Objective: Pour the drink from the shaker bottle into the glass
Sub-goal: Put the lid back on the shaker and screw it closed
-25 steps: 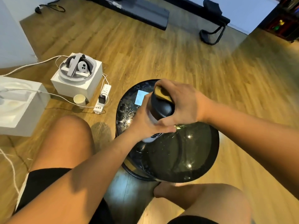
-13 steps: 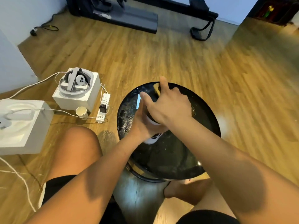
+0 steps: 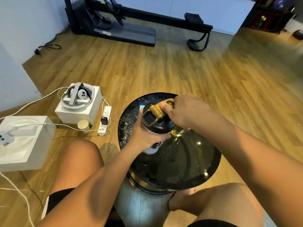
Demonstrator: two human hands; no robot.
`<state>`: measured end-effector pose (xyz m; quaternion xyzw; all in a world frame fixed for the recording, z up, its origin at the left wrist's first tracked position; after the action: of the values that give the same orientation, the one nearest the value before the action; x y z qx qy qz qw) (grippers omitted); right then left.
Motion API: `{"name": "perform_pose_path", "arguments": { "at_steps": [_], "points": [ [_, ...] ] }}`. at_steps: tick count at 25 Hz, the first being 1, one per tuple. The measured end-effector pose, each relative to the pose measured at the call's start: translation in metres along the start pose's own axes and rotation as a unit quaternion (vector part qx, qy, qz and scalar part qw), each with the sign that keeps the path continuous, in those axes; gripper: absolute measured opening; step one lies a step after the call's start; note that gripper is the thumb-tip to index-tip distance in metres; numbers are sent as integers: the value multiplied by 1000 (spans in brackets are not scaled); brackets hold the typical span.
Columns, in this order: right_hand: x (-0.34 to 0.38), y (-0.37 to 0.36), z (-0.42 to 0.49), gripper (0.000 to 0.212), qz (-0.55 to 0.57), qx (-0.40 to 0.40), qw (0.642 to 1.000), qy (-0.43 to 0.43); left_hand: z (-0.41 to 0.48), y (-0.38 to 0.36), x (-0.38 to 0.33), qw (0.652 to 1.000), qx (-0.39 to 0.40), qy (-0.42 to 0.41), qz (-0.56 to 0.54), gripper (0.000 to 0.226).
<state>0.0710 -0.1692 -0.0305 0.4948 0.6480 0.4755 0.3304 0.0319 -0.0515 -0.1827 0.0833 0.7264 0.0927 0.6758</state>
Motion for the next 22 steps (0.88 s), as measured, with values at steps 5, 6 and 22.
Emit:
{"name": "perform_pose_path", "arguments": {
  "at_steps": [5, 6, 22],
  "points": [
    [2, 12, -2, 65, -111, -16, 994, -13, 2, -1, -1, 1000, 17, 0, -3, 116],
    [-3, 9, 0, 68, -93, 20, 995, -17, 1, 0, -2, 1000, 15, -4, -4, 115],
    [41, -29, 10, 70, -47, -93, 993, 55, 6, -1, -6, 998, 15, -8, 65, 89]
  ]
}}
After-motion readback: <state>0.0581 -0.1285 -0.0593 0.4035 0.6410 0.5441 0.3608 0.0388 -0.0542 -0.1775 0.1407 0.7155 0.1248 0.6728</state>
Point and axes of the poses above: each hand's wrist, its own z-axis towards the middle knuckle, its own y-axis out of the back of the hand, x = y × z, the point moved 9 cm from there along z, towards the middle knuckle, and after that the axes turned 12 degrees about x, right-handed, at the moved point
